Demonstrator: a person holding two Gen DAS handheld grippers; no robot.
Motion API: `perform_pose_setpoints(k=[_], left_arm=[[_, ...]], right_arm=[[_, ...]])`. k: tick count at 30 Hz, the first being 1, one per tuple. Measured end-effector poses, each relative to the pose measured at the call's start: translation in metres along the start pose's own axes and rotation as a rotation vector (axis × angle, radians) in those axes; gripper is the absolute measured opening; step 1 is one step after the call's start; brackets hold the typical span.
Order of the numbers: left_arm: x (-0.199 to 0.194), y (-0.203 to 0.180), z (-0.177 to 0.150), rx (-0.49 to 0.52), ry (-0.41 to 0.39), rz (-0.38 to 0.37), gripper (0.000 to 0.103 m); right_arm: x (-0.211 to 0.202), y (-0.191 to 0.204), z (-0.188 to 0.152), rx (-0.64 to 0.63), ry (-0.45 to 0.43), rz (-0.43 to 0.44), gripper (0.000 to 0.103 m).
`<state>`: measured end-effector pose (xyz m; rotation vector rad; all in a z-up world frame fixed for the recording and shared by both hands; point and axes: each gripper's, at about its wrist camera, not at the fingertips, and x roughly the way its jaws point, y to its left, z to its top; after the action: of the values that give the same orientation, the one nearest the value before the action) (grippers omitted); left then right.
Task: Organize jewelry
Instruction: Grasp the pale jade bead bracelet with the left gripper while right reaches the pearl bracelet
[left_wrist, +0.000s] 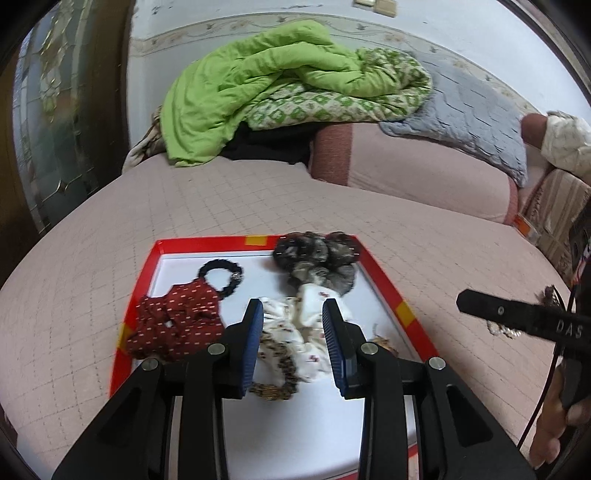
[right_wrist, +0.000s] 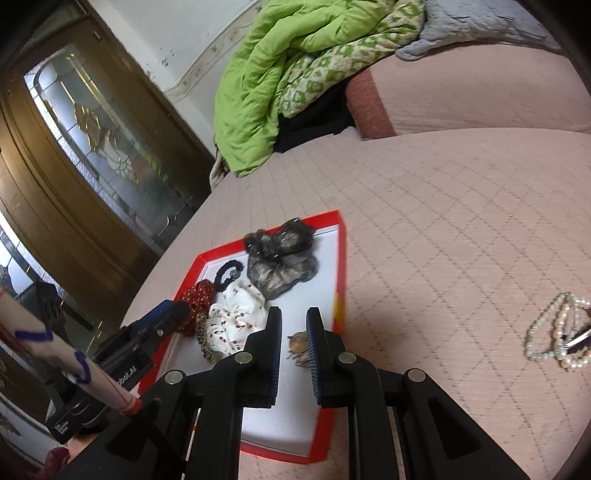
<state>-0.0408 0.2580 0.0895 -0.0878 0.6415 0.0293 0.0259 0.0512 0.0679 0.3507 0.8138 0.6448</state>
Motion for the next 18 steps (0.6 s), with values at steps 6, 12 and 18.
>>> perform_pose_setpoints(k=[6, 12, 18], left_arm=[[-0.005, -0.032, -0.001, 0.047, 0.004, -0.089, 0.032], [-0.013, -0.098, -0.009, 0.147, 0.043, -0.210, 0.033], [0.012, -0.192, -0.023, 0.248, 0.201, -0.399, 0.036]], right_arm=[[-0.031, -0.030, 0.002, 0.047, -0.037, -0.031, 0.015], [-0.078, -0.078, 0.002, 0.141, -0.104, -0.099, 0.017], [-0.131, -0.142, 0.000, 0.310, -0.182, -0.210, 0.017]])
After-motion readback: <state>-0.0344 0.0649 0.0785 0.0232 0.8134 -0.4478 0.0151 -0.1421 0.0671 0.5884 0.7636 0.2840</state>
